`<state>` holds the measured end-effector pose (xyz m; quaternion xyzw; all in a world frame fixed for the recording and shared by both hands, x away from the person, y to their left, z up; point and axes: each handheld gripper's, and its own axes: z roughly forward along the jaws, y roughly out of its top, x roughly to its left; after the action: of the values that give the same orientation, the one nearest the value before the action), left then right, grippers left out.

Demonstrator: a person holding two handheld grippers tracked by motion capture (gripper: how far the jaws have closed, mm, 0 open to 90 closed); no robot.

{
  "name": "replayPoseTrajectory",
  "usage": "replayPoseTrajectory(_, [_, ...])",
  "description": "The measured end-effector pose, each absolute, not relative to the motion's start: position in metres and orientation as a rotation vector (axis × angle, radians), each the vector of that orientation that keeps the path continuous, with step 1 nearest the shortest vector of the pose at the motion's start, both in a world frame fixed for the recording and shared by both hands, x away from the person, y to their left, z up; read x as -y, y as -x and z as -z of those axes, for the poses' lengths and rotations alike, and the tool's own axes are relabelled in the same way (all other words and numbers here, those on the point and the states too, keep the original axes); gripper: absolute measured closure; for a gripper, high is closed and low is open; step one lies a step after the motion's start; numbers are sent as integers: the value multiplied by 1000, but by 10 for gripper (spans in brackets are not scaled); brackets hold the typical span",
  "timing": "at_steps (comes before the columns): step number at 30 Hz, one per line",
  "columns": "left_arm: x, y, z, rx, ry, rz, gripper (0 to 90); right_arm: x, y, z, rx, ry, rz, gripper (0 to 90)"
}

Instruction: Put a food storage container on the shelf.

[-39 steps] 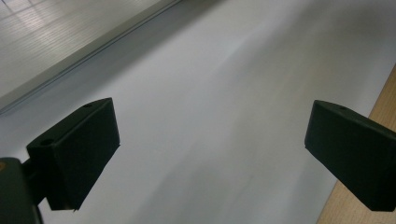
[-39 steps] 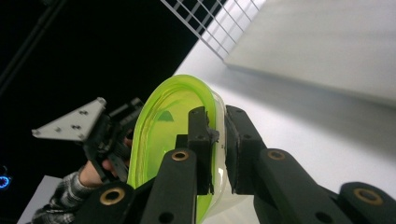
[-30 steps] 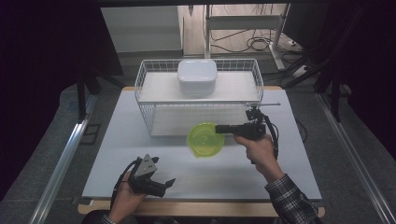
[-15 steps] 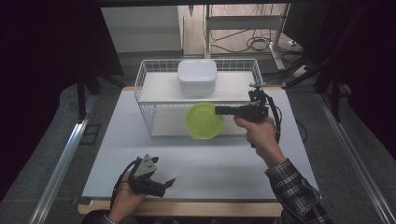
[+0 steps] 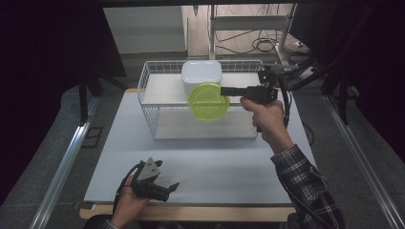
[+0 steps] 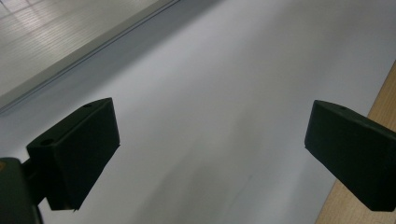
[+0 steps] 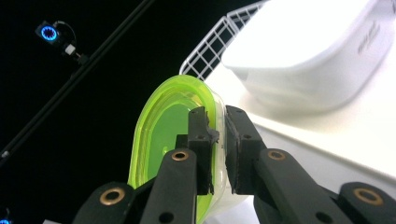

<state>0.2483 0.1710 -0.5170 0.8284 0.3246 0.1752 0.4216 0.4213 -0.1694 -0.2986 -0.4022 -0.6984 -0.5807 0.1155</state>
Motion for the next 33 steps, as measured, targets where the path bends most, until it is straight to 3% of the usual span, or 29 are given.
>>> replayPoseTrajectory(16, [-171, -248, 516, -811, -2073, -433, 28, 155, -453, 259, 2008, 1289, 1795, 817])
replayPoseTrajectory(33, [-170, -247, 516, -796, -2078, -431, 28, 128, -488, 248, 2004, 1478, 1830, 816])
